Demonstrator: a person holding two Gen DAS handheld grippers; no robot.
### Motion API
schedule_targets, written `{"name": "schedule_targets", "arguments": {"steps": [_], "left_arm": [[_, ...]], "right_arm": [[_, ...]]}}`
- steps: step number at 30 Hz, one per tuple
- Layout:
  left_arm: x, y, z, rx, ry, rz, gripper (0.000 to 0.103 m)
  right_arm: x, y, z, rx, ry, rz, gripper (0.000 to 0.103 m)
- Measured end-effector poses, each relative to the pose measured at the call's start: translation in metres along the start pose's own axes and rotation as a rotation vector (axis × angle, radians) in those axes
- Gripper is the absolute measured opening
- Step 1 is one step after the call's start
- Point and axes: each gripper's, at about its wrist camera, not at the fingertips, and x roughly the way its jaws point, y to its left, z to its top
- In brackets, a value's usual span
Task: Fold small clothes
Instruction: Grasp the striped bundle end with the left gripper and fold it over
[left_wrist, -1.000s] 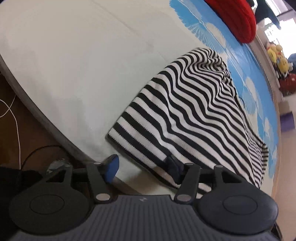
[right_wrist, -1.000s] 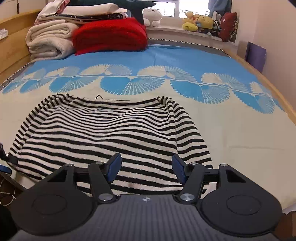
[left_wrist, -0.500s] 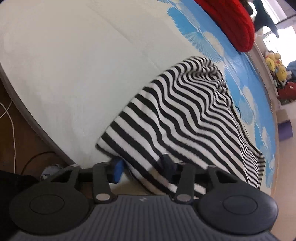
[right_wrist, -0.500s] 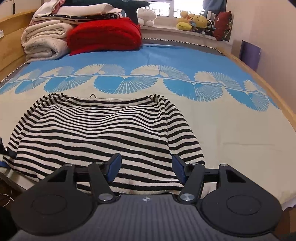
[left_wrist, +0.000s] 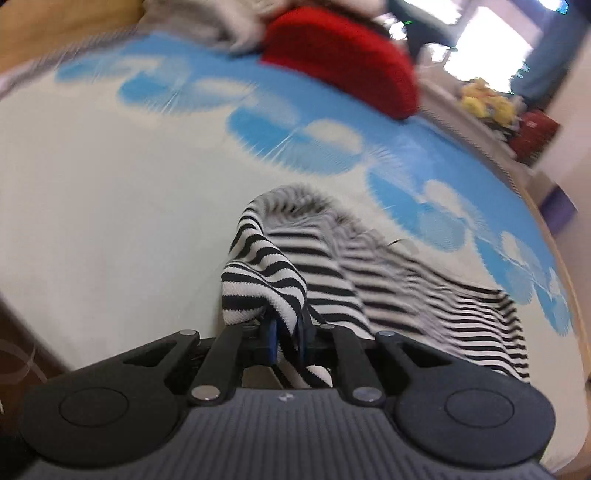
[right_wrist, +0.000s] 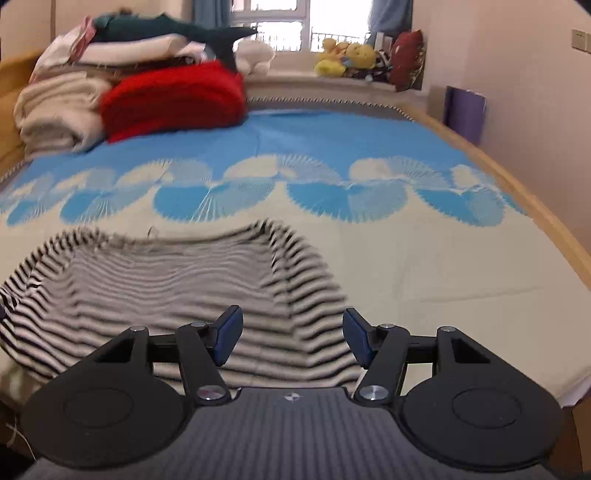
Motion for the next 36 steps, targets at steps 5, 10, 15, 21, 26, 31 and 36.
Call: {"name": "schedule_targets", "arguments": {"steps": [5,10,15,21,26,31,36], "left_arm": [[-0.017,-0.061,0.006,0.110,-0.081,-0.079,0.010],[-0.032,-0.158,-0.009,0.303,-0.139,-0.264,0.008],[-0.035,-0.254,-0.060,0.503,-0.097,-0.502,0.007],[0.009,-0.320,-0.109,0.657,0.266,-0.651,0.021],[0.007,-0.290,-0.050,0.637,0.263,-0.532,0.030],[0.010,-0.225,-0.003,0.721,0.158,-0.333,0.038],[0.036,-0.182,0.008,0.598,0.207,-0.209,0.036]], "right_arm": [[0.012,-0.046,0.041,-0.032,-0.114,-0.027,0.062],[0.034,-0.096,0.049,0.190,-0.049,-0.039,0.052],[0.028,-0.115,0.045,0.235,-0.051,-0.027,0.052],[0.033,-0.132,0.038,0.255,0.009,0.005,0.054],[0.044,-0.142,0.031,0.333,0.088,0.087,0.057],[0.065,-0.130,0.028,0.331,0.191,0.196,0.058],[0.097,-0.106,0.019,0.259,0.359,0.240,0.058]]}}
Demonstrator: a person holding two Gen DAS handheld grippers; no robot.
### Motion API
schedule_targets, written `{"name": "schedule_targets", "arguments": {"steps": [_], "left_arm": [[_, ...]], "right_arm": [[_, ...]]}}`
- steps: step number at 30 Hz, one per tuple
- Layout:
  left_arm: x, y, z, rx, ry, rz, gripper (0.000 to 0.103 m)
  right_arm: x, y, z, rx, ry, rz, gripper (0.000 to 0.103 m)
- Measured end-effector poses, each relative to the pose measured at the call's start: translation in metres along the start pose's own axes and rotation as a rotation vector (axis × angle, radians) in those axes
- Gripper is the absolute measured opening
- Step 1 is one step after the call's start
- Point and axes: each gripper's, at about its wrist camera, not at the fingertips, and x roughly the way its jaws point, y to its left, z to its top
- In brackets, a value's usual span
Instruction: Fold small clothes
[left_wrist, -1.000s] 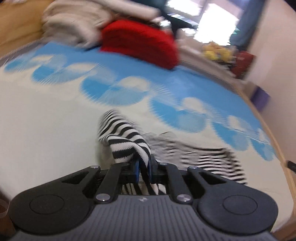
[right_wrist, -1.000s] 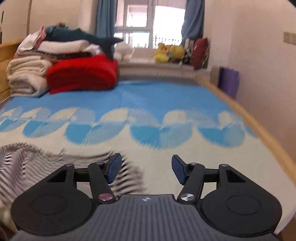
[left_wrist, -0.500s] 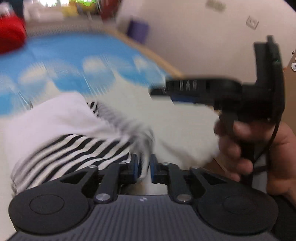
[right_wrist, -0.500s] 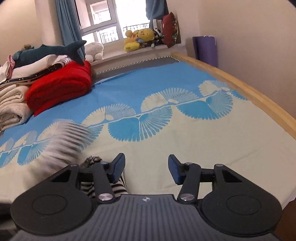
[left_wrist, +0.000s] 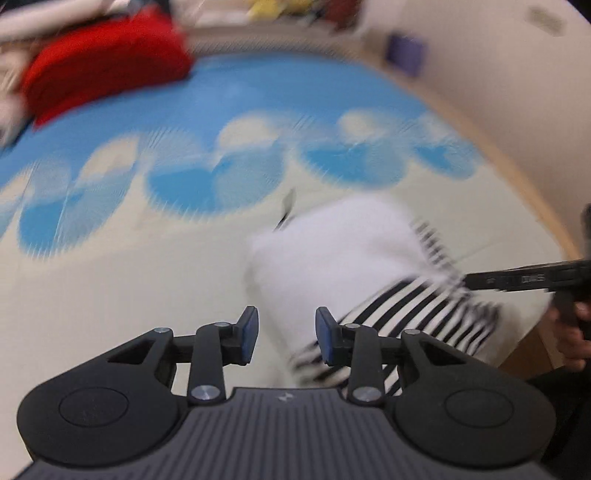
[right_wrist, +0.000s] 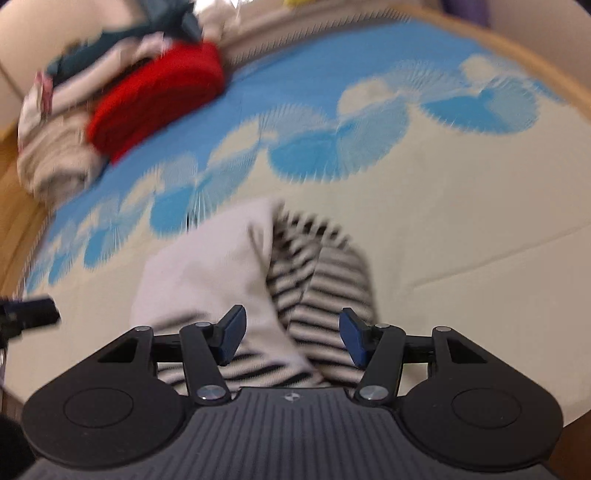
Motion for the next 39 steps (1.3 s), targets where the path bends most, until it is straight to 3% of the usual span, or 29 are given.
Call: {"name": "schedule_targets", "arguments": {"steps": [4,7,10,12,13,16,21,23,26,30,33,37,39], "left_arm": [[-0.011,0.004,0.010,-0.002,-0.098,0.017,0.043],[0.002,0.002,0.013,0.016,-0.050,0.035,0.044],[0.012,-0.006,0.013,0.056,-0.021,0.026,0.044],[0.013,-0.011,0.006,0.086,-0.018,0.020,0.044],[0.014,-0.014,0.005,0.095,-0.013,0.013,0.044],[0.017,-0.018,-0.002,0.079,0.005,-0.027,0.044],[0.021,-0.017,-0.004,0.025,0.049,-0.122,0.050],[0.023,-0.020,-0.006,0.027,0.064,-0.145,0.051],[0.027,-0.028,-0.010,0.056,0.096,-0.184,0.050],[0.036,-0.048,-0.017,0.130,0.143,-0.244,0.050],[0.050,-0.062,-0.024,0.179,0.182,-0.264,0.050],[0.085,-0.079,-0.044,0.297,0.279,-0.127,0.050],[0.091,-0.081,-0.049,0.310,0.289,-0.096,0.050]], "right_arm": [[0.027,-0.003,-0.008,-0.009,0.144,-0.043,0.063],[0.039,-0.003,-0.016,-0.021,0.224,-0.066,0.063],[0.032,0.003,-0.021,-0.069,0.219,-0.079,0.060],[0.023,0.006,-0.024,-0.090,0.201,-0.084,0.028],[0.019,0.007,-0.025,-0.097,0.190,-0.079,0.005],[-0.010,0.004,-0.023,-0.102,0.103,-0.017,0.003],[-0.081,-0.025,-0.021,0.023,-0.097,0.214,0.002],[-0.103,-0.037,-0.025,0.046,-0.143,0.265,0.002],[-0.112,-0.053,-0.033,0.050,-0.136,0.230,0.002],[-0.084,-0.077,-0.046,0.079,0.019,0.046,0.002],[-0.062,-0.076,-0.052,0.027,0.095,-0.024,0.002],[-0.044,-0.064,-0.046,-0.030,0.120,-0.080,0.005],[-0.041,-0.060,-0.039,-0.024,0.094,-0.120,0.020]]}}
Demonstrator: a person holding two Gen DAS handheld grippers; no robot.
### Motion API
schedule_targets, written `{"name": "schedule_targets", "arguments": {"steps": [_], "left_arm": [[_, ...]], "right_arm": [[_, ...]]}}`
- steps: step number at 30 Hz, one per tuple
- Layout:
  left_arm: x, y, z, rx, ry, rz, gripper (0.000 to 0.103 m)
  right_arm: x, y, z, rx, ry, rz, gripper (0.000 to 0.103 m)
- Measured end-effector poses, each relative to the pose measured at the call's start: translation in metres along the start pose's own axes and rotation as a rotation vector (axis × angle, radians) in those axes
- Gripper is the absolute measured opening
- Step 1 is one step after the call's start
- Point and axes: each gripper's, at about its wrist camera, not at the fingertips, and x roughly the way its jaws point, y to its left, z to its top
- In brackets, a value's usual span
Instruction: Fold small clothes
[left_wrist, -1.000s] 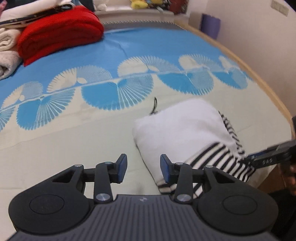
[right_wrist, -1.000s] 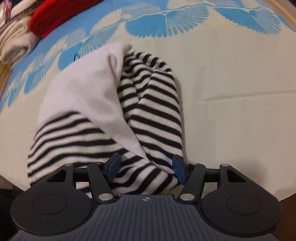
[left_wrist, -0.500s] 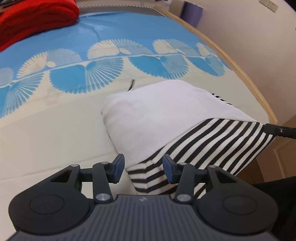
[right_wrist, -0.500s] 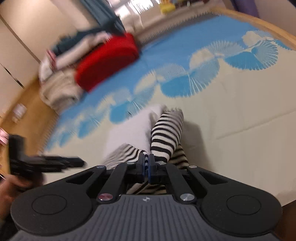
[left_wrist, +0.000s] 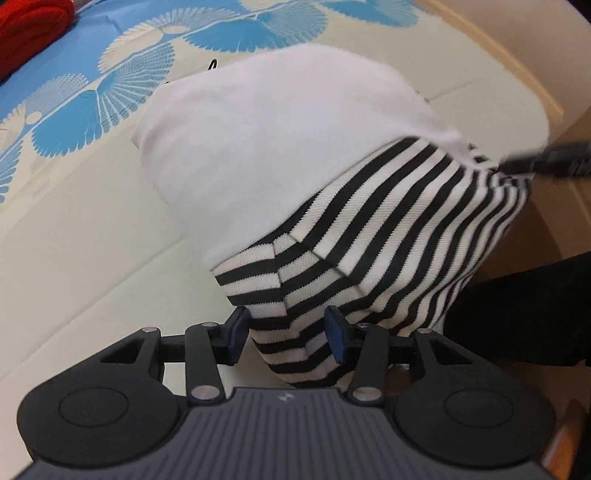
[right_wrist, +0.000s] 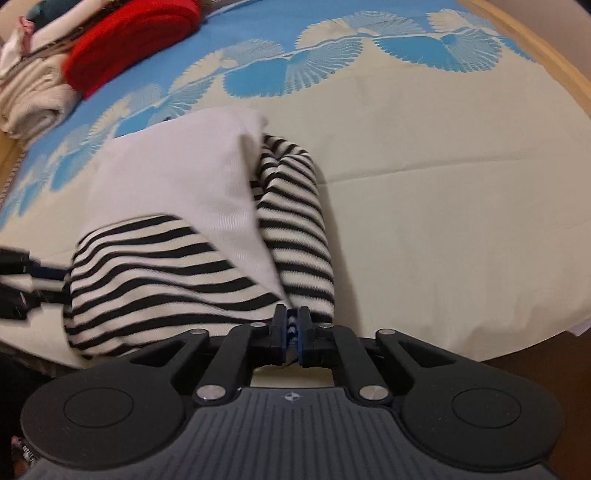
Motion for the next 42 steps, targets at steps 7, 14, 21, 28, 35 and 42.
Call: {"name": "schedule_targets", "arguments": {"steps": [7,14,21,28,35,42], "left_arm": [[-0.012,0.014,0.002,-0.075,-0.031,-0.051,0.050],[-0.025,0.026,0.008,-0.122,-0.064,-0.065,0.051],[-0.039,0.044,0.014,-0.221,-0.128,-0.087,0.051],[-0.033,0.022,0.021,-0.168,-0.144,-0.171,0.051],[-0.004,0.020,0.016,-0.136,-0.004,-0.062,0.053],[-0.027,0.060,0.028,-0.334,-0.086,-0.105,0.053]], "right_arm": [[0.000,0.018,0.011,0.029,-0.213,0.104,0.068],[0.046,0.027,0.040,0.048,-0.120,0.074,0.066],[0.053,0.044,0.046,0.021,-0.146,0.121,0.002],[0.038,0.004,0.041,0.183,-0.191,-0.008,0.000],[0.037,0.025,0.039,0.085,-0.204,-0.093,0.023],[0.008,0.058,0.017,-0.128,-0.228,0.313,0.056]]}}
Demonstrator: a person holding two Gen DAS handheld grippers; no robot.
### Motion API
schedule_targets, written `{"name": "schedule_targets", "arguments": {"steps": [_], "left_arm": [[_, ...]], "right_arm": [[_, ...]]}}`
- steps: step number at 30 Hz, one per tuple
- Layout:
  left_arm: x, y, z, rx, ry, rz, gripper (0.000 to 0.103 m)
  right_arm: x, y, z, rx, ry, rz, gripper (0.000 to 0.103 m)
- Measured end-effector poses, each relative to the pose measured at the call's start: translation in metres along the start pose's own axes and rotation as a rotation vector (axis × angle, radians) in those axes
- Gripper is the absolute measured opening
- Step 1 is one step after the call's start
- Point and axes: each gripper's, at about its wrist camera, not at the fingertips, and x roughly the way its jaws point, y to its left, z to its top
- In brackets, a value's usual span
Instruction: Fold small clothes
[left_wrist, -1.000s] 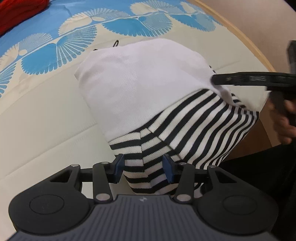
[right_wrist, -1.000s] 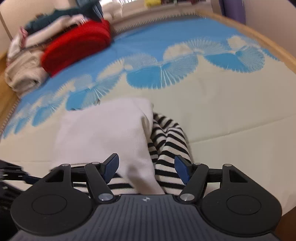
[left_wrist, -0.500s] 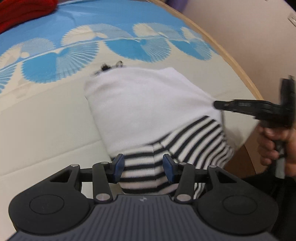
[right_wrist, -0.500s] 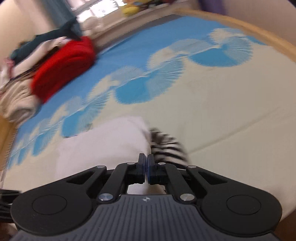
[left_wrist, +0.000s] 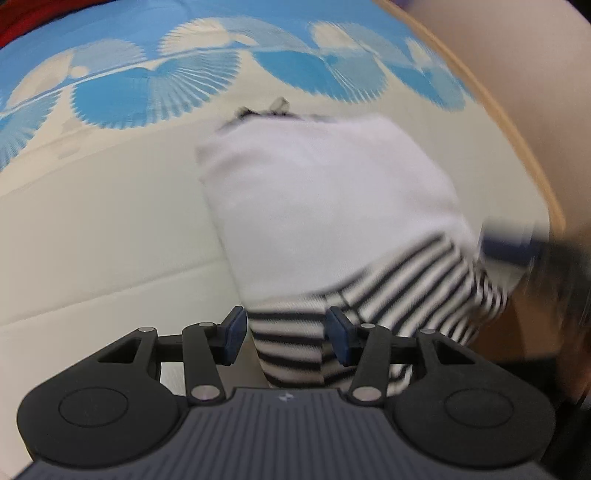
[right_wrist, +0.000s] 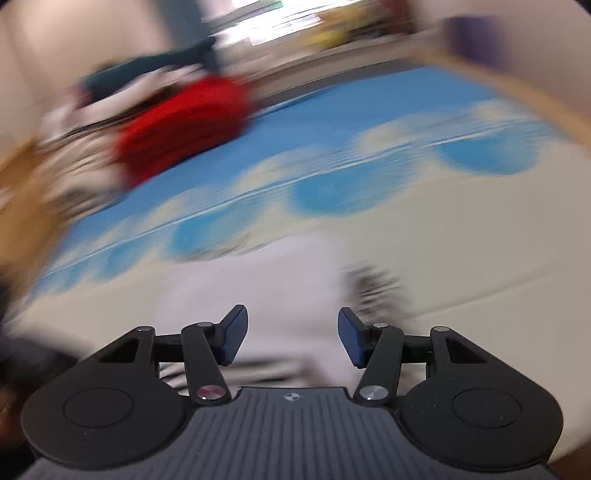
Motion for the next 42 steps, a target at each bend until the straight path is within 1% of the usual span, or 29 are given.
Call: {"name": "schedule_targets", "arguments": {"steps": [1,2,3,4,5,6,7,8,10,11,12,14,15,17,20,21,23,25,27,30,31,32,33,34,35,37,40,41,42], "left_arm": [[-0.002,0.003,0.005,-0.027,-0.009,0.001,0.053],[-0.005,0.008,0.009,-0.051,-0.017,-0.001,0.054],[-0.008,0.013,0.013,-0.068,-0.019,-0.010,0.055],[-0.009,0.019,0.019,-0.086,-0.013,-0.027,0.057],[-0.009,0.026,0.024,-0.108,-0.003,-0.049,0.061],[-0.008,0.034,0.030,-0.120,0.005,-0.061,0.064],[-0.008,0.040,0.034,-0.127,0.010,-0.064,0.070],[-0.006,0.045,0.039,-0.131,0.010,-0.059,0.076],[-0.001,0.056,0.048,-0.139,0.004,-0.055,0.079],[0.004,0.061,0.052,-0.152,0.008,-0.068,0.079],[0.010,0.067,0.056,-0.175,0.016,-0.092,0.079],[0.023,0.078,0.063,-0.235,0.035,-0.143,0.079],[0.028,0.082,0.065,-0.252,0.041,-0.151,0.079],[0.039,0.081,0.070,-0.258,0.048,-0.136,0.079],[0.054,0.079,0.075,-0.273,0.063,-0.145,0.079],[0.059,0.079,0.077,-0.277,0.066,-0.150,0.079],[0.067,0.081,0.080,-0.292,0.073,-0.166,0.079],[0.076,0.083,0.083,-0.322,0.080,-0.198,0.079],[0.084,0.084,0.086,-0.342,0.083,-0.226,0.079],[0.095,0.082,0.088,-0.350,0.082,-0.265,0.080],[0.096,0.080,0.088,-0.345,0.080,-0.265,0.079],[0.098,0.077,0.088,-0.333,0.078,-0.260,0.076],[0.097,0.074,0.089,-0.315,0.073,-0.254,0.073],[0.096,0.070,0.089,-0.294,0.067,-0.252,0.062],[0.093,0.067,0.090,-0.272,0.060,-0.250,0.048],[0.082,0.063,0.094,-0.224,0.045,-0.254,0.035],[0.057,0.069,0.101,-0.217,-0.012,-0.266,0.031],[0.046,0.072,0.105,-0.213,-0.043,-0.254,0.031],[0.033,0.075,0.108,-0.189,-0.080,-0.222,0.031]], "right_arm": [[0.009,0.010,-0.007,-0.068,0.058,0.017,0.056],[0.018,0.017,-0.014,-0.132,0.106,0.007,0.056],[0.031,0.025,-0.025,-0.217,0.176,-0.031,0.056],[0.046,0.029,-0.036,-0.293,0.255,-0.100,0.058],[0.057,0.029,-0.043,-0.332,0.310,-0.144,0.062],[0.063,0.028,-0.049,-0.370,0.351,-0.175,0.064],[0.066,0.030,-0.051,-0.400,0.366,-0.189,0.070],[0.065,0.031,-0.050,-0.411,0.375,-0.184,0.071],[0.058,0.030,-0.044,-0.390,0.359,-0.176,0.069],[0.052,0.029,-0.040,-0.363,0.337,-0.161,0.069],[0.045,0.026,-0.032,-0.315,0.296,-0.136,0.068],[0.032,0.019,-0.019,-0.218,0.221,-0.118,0.067],[0.024,0.015,-0.018,-0.174,0.191,-0.125,0.067],[0.021,0.000,-0.010,-0.090,0.158,-0.170,0.068],[0.032,-0.024,-0.005,-0.013,0.188,-0.280,0.068],[0.040,-0.032,-0.006,0.006,0.224,-0.324,0.068],[0.051,-0.040,-0.009,0.030,0.280,-0.375,0.068],[0.059,-0.049,-0.011,0.053,0.322,-0.403,0.069],[0.064,-0.054,-0.011,0.074,0.337,-0.407,0.069],[0.068,-0.054,-0.008,0.103,0.352,-0.390,0.062],[0.068,-0.054,-0.008,0.111,0.355,-0.377,0.053],[0.069,-0.053,-0.006,0.118,0.359,-0.357,0.040],[0.071,-0.053,-0.005,0.124,0.361,-0.335,0.033],[0.073,-0.051,-0.004,0.117,0.363,-0.329,0.026],[0.074,-0.048,-0.001,0.105,0.366,-0.326,0.018],[0.077,-0.043,0.001,0.097,0.368,-0.324,0.015],[0.080,-0.039,0.007,0.118,0.360,-0.338,0.014],[0.081,-0.036,0.011,0.132,0.346,-0.333,0.013],[0.082,-0.033,0.015,0.145,0.326,-0.321,0.013]]}}
